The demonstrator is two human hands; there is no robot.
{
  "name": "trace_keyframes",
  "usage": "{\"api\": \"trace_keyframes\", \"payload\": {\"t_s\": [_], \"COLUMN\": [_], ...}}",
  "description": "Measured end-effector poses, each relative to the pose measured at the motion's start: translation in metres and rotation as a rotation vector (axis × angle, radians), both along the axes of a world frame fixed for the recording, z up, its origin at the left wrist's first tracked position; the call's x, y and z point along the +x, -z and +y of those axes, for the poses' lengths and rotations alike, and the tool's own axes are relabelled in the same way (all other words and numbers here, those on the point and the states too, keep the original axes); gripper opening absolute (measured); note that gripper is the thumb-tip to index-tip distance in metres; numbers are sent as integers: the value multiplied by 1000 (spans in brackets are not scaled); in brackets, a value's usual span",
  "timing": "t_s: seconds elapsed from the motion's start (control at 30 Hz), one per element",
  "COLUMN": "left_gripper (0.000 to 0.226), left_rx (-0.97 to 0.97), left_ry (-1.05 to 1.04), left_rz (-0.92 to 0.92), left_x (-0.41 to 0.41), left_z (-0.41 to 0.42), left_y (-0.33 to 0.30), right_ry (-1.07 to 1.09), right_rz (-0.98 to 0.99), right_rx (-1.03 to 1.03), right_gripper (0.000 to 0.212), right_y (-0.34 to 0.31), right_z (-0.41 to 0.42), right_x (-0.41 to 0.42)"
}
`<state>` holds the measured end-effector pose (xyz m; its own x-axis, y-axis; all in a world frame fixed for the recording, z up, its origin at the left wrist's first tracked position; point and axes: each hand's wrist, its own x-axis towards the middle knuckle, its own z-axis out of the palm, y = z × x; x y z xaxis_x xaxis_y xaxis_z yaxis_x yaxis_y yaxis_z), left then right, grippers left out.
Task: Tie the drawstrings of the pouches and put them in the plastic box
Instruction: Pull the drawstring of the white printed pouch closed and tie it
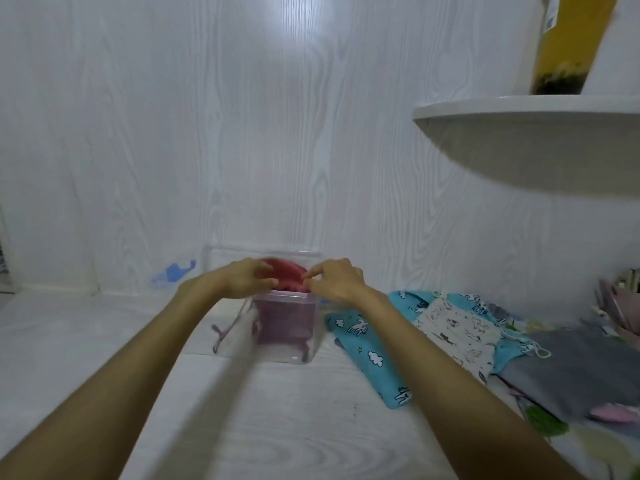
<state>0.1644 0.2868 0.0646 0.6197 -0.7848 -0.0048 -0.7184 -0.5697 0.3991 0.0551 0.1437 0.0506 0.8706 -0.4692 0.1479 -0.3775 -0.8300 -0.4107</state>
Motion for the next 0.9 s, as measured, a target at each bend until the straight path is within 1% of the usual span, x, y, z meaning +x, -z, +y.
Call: {"api": "trace_keyframes", "payload": {"t_s": [0.07, 0.17, 0.23, 0.3, 0.37, 0.4, 0.47, 0.53, 0.57, 0.6, 0.63, 0.67, 0.73, 0.8, 0.83, 0.87, 0.9], "left_gripper": [53, 45, 37, 31, 26, 24, 22, 22, 21, 19, 20, 26, 40, 52, 59, 68, 72], "left_rx": [83, 70, 3, -108, -234, -293, -339, -298, -274, -265, -272, -274, -272, -310, -358, -415, -444], "left_ry": [-28, -61, -56, -35, 2, 27, 99, 179, 208, 222, 222, 206, 165, 126, 100, 64, 33], "left_rz": [-33, -165, -241, -295, -327, -315, -223, -90, -35, 8, 53, 101, 175, 255, 359, 520, 703], "left_x": [4, 2, -10, -30, -54, -67, -89, -102, -106, -108, -110, -114, -120, -126, -127, -127, -124], "left_z": [-2, -6, -12, -24, -39, -48, -72, -99, -113, -126, -137, -148, -163, -167, -167, -167, -164], "left_y": [-4, -19, -28, -32, -28, -23, -4, 23, 37, 51, 63, 75, 93, 96, 93, 87, 82], "right_ry": [-41, -116, -157, -153, -99, -43, 122, 267, 299, 308, 310, 307, 293, 239, 186, 119, 40], "right_rz": [19, -41, -129, -194, -179, -144, -18, 174, 262, 308, 287, 206, -8, -187, -250, -276, -257], "right_rx": [-40, 58, 122, 147, 147, 137, 89, 45, 43, 59, 84, 111, 94, 96, 129, 157, 193], "right_gripper": [29, 26, 24, 22, 22, 23, 28, 37, 43, 49, 52, 48, 36, 31, 28, 29, 33], "right_y": [0, -6, -13, -17, -15, -10, 5, 28, 42, 54, 64, 75, 85, 90, 90, 89, 85], "right_z": [-5, -12, -15, -25, -40, -51, -73, -90, -95, -98, -100, -101, -99, -98, -98, -97, -96], "right_x": [-3, -9, -21, -42, -67, -80, -108, -132, -142, -149, -153, -159, -168, -173, -175, -177, -177]}}
